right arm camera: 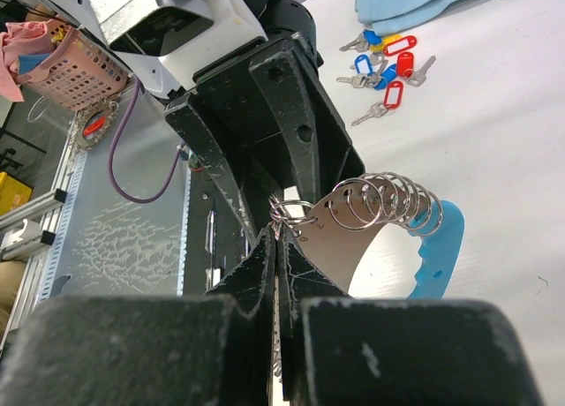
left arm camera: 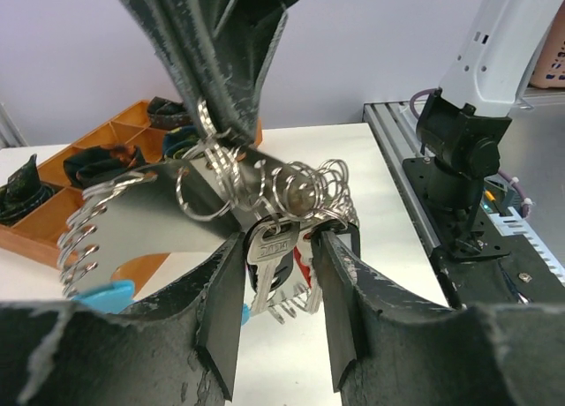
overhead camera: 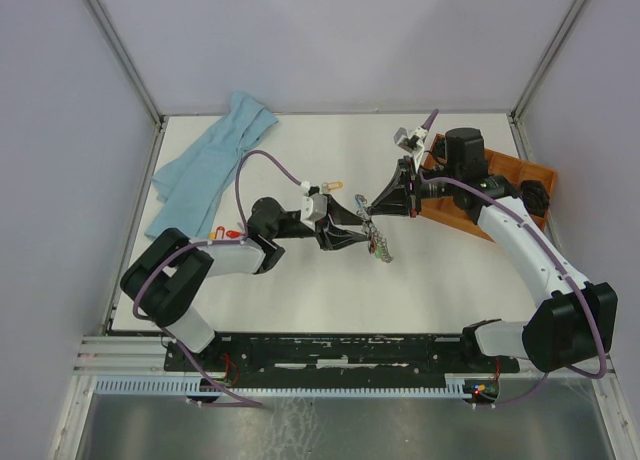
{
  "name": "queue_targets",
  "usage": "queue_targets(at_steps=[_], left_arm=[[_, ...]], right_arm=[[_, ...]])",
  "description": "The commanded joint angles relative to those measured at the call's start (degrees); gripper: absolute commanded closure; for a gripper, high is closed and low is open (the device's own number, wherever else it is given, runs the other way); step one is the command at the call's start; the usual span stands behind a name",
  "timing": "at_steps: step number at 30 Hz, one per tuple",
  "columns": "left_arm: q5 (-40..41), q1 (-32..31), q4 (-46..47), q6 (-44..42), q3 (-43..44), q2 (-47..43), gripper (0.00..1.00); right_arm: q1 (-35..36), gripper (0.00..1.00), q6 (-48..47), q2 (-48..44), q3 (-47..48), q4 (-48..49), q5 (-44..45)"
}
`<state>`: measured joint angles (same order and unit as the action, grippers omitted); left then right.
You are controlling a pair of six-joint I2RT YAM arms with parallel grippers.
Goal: Remove the keys from the keyring
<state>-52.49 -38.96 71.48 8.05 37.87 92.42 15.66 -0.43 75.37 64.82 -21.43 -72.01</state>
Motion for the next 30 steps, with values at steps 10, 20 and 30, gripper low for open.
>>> queue_targets(at_steps=[10, 20, 30], left_arm=[[1.7, -1.1, 4.9, 1.1, -0.2, -1.9, 0.71], [1.6, -0.9, -6.0, -3.8, -0.7, -5.1, 0.66], [0.5, -0.2, -7.8, -2.7, -0.5, -6.1, 0.75]], right_arm=[[0.6, 0.99, 0.1, -1.8, 2.6, 3.1, -2.5], [0.8, 0.99, 0.1, -1.8, 2.6, 3.2, -2.7], [0.8, 0.99, 0.1, -1.9, 2.7, 3.1, -2.7]])
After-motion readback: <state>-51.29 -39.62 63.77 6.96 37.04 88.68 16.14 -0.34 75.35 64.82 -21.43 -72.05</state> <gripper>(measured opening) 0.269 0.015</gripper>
